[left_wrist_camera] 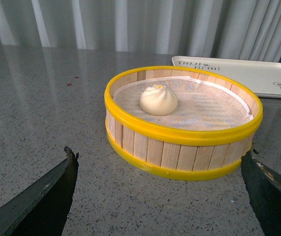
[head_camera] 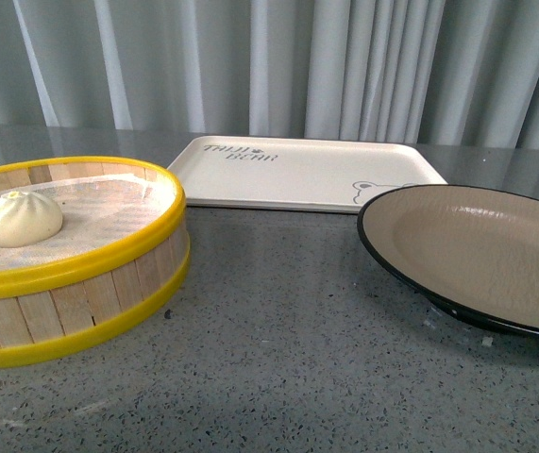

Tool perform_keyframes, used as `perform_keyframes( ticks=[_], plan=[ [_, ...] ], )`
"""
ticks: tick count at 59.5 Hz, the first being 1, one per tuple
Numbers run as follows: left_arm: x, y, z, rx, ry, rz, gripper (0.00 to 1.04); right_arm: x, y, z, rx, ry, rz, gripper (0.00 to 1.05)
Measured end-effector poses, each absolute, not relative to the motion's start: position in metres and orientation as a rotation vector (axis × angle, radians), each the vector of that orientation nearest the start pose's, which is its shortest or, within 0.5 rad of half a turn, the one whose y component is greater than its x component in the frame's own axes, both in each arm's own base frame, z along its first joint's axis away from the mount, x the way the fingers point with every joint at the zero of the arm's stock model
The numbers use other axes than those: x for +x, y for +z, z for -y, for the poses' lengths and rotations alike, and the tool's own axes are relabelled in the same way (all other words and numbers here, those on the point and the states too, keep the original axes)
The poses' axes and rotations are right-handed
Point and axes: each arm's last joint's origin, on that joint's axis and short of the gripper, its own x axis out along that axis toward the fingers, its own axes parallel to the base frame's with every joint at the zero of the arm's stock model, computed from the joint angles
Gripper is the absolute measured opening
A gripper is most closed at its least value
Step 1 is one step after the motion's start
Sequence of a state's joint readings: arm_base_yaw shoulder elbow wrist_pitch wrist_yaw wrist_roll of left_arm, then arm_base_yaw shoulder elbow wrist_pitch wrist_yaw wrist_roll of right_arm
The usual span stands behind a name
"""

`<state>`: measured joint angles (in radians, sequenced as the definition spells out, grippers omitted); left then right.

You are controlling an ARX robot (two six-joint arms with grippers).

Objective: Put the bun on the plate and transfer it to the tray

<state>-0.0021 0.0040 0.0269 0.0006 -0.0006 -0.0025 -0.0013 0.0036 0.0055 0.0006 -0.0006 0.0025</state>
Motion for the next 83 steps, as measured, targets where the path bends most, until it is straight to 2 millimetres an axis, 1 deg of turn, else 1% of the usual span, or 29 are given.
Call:
perform_keyframes(
  ticks=[2, 7, 11, 14, 16, 23, 26, 28, 31, 32, 36, 38, 41, 43, 44, 47, 54, 56, 62, 65, 66, 72, 77, 83],
  plan=[
    [0.097, 0.171, 0.000, -0.016, -0.012, -0.008, 0.98, 0.098, 0.165, 0.000, 0.002, -0.001, 0.002, 0.96],
    [0.098, 0.171, 0.000, -0.146, -0.060, -0.264, 0.98, 0.098, 0.165, 0.000, 0.002, -0.001, 0.002, 0.96],
    [0.099, 0.172, -0.003, -0.203, -0.036, -0.368, 0.98, 0.098, 0.165, 0.000, 0.002, 0.000, 0.002, 0.96],
    [0.100, 0.177, -0.004, -0.227, -0.034, -0.369, 0.98, 0.098, 0.165, 0.000, 0.002, -0.001, 0.002, 0.96],
    [0.102, 0.184, -0.006, -0.237, -0.044, -0.353, 0.98, 0.098, 0.165, 0.000, 0.002, -0.001, 0.002, 0.96],
    [0.112, 0.218, -0.014, -0.229, -0.027, -0.237, 0.98, 0.098, 0.165, 0.000, 0.002, 0.000, 0.002, 0.96],
    [0.119, 0.228, -0.017, -0.222, -0.020, -0.209, 0.98, 0.098, 0.165, 0.000, 0.002, 0.000, 0.002, 0.96],
    [0.124, 0.236, -0.019, -0.214, -0.016, -0.195, 0.98, 0.098, 0.165, 0.000, 0.002, 0.000, 0.002, 0.96],
    [0.140, 0.251, -0.022, -0.193, -0.019, -0.172, 0.98, 0.098, 0.165, 0.000, 0.002, -0.001, 0.002, 0.96],
    [0.148, 0.258, -0.022, -0.185, -0.029, -0.165, 0.98, 0.098, 0.165, 0.000, 0.002, -0.001, 0.002, 0.96],
    [0.165, 0.272, -0.019, -0.166, -0.052, -0.161, 0.98, 0.098, 0.165, 0.000, 0.002, 0.000, 0.002, 0.96],
    [0.174, 0.278, -0.016, -0.152, -0.071, -0.164, 0.98, 0.098, 0.165, 0.000, 0.002, 0.000, 0.002, 0.96],
    [0.200, 0.289, -0.003, -0.115, -0.122, -0.191, 0.98, 0.098, 0.165, 0.000, 0.002, 0.000, 0.002, 0.96],
    [0.213, 0.292, 0.006, -0.096, -0.167, -0.213, 0.98, 0.098, 0.165, 0.000, 0.002, -0.001, 0.002, 0.96],
    [0.216, 0.293, 0.008, -0.092, -0.178, -0.218, 0.98, 0.098, 0.165, 0.000, 0.002, 0.000, 0.002, 0.96],
    [0.235, 0.295, 0.022, -0.059, -0.224, -0.254, 0.98, 0.098, 0.165, 0.000, 0.002, -0.001, 0.002, 0.96],
    [0.264, 0.294, 0.045, 0.009, -0.260, -0.306, 0.98, 0.098, 0.165, 0.000, 0.002, 0.000, 0.002, 0.96],
    [0.275, 0.292, 0.052, 0.033, -0.272, -0.328, 0.98, 0.098, 0.165, 0.000, 0.002, 0.000, 0.002, 0.96],
    [0.297, 0.285, 0.065, 0.077, -0.275, -0.372, 0.98, 0.098, 0.165, 0.000, 0.002, 0.000, 0.002, 0.96],
    [0.305, 0.281, 0.068, 0.090, -0.267, -0.388, 0.98, 0.098, 0.165, 0.000, 0.002, 0.000, 0.002, 0.96],
    [0.311, 0.278, 0.070, 0.095, -0.261, -0.400, 0.98, 0.098, 0.165, 0.000, 0.002, 0.000, 0.002, 0.96],
    [0.324, 0.271, 0.071, 0.115, -0.235, -0.420, 0.98, 0.098, 0.165, 0.000, 0.002, -0.001, 0.002, 0.96],
    [0.334, 0.265, 0.068, 0.126, -0.208, -0.435, 0.98, 0.098, 0.165, 0.000, 0.002, 0.000, 0.002, 0.96],
    [0.341, 0.259, 0.060, 0.126, -0.181, -0.454, 0.98, 0.098, 0.165, 0.000, 0.002, 0.000, 0.002, 0.96]
  ],
)
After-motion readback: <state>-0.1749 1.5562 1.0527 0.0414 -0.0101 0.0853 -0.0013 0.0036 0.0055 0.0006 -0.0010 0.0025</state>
